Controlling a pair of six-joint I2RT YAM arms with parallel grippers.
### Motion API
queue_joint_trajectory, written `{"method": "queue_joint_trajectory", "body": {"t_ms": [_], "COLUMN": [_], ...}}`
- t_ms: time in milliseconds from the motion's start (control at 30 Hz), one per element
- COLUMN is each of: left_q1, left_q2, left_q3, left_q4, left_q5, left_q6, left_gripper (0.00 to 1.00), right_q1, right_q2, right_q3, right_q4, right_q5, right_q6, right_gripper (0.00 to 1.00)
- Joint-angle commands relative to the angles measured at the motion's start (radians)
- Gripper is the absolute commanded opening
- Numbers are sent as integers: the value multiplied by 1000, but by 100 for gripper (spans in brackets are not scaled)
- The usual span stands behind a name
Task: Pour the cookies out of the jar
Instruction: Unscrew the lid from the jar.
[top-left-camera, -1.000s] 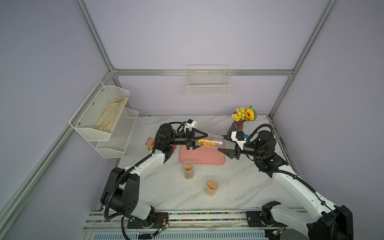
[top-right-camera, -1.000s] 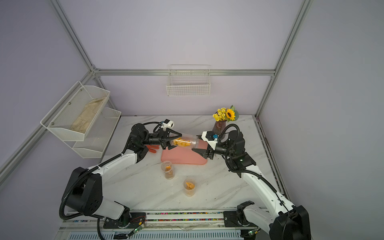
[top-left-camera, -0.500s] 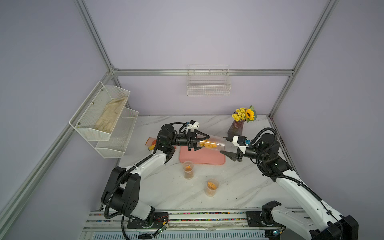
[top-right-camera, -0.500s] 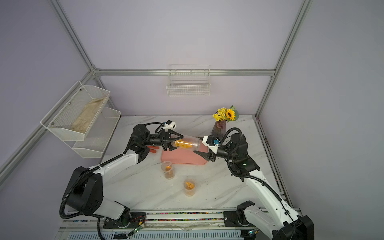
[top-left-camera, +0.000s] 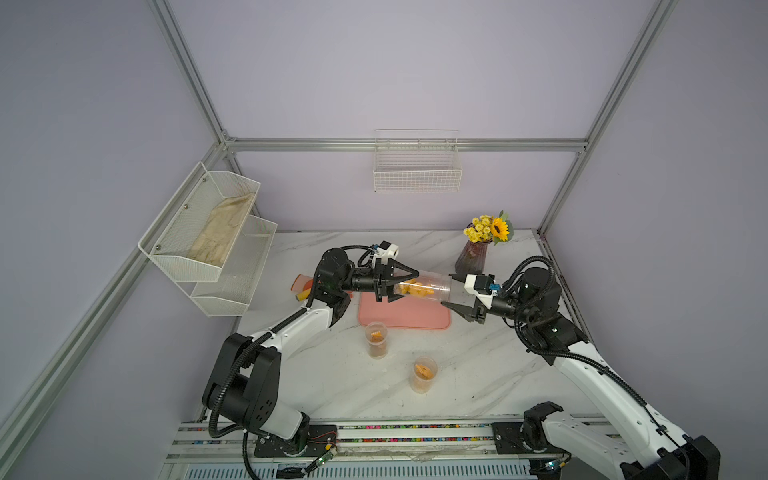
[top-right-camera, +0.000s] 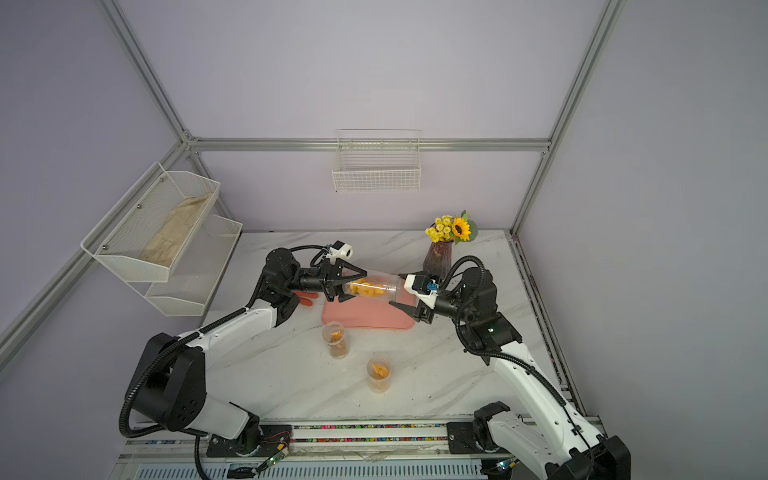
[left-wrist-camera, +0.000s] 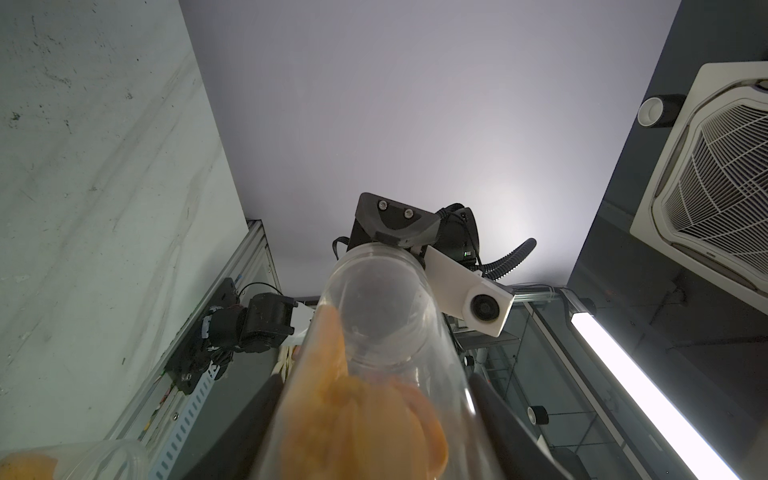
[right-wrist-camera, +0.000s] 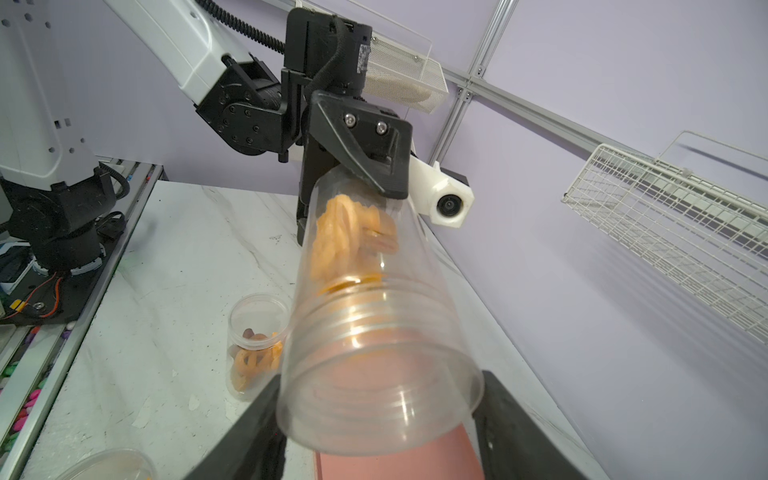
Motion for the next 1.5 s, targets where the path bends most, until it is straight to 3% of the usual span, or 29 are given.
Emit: {"method": "queue_joint_trajectory", "body": {"t_ms": [0, 133, 300, 467, 533, 633, 733, 867, 1000, 1233, 1467], "left_q1": [74, 71, 63, 59, 59, 59, 59, 59, 59, 59, 59], "left_q2": [-13, -10, -3, 4, 6, 7, 7, 1, -7, -17, -22], "left_q3": [36, 39, 38, 40, 41, 45, 47, 45, 49, 51, 51], "left_q4": [75, 83, 107, 131, 137, 146, 155, 154, 148, 138, 134], "left_q5": [-35, -37, -44, -46, -47, -49, -46, -39, -34, -32, -32], "left_q6": [-22, -25, -37, -51, -54, -57, -57, -58, -56, -51, -49], "left_gripper": [57, 56, 57, 56, 56, 56, 56, 56, 56, 56, 56], "right_q1": [-55, -55, -55, -54, -54, -55, -57, -68, -73, -79, -78], "right_q2": [-33, -10, 19, 24, 20, 27, 58, 196, 280, 298, 296], "right_q3": [26, 17, 34, 62, 81, 150, 282, 423, 457, 405, 270], "right_q4": [-39, 42, 86, 110, 131, 106, -110, -236, -236, -217, 6], "right_q5": [39, 34, 25, 36, 94, 247, 318, 87, -99, -187, -258], "right_q6": [33, 119, 217, 345, 487, 844, 1171, 1450, 1566, 1589, 1731], "right_gripper": [58, 61, 97, 98, 97, 97, 97, 97, 97, 97, 97]}}
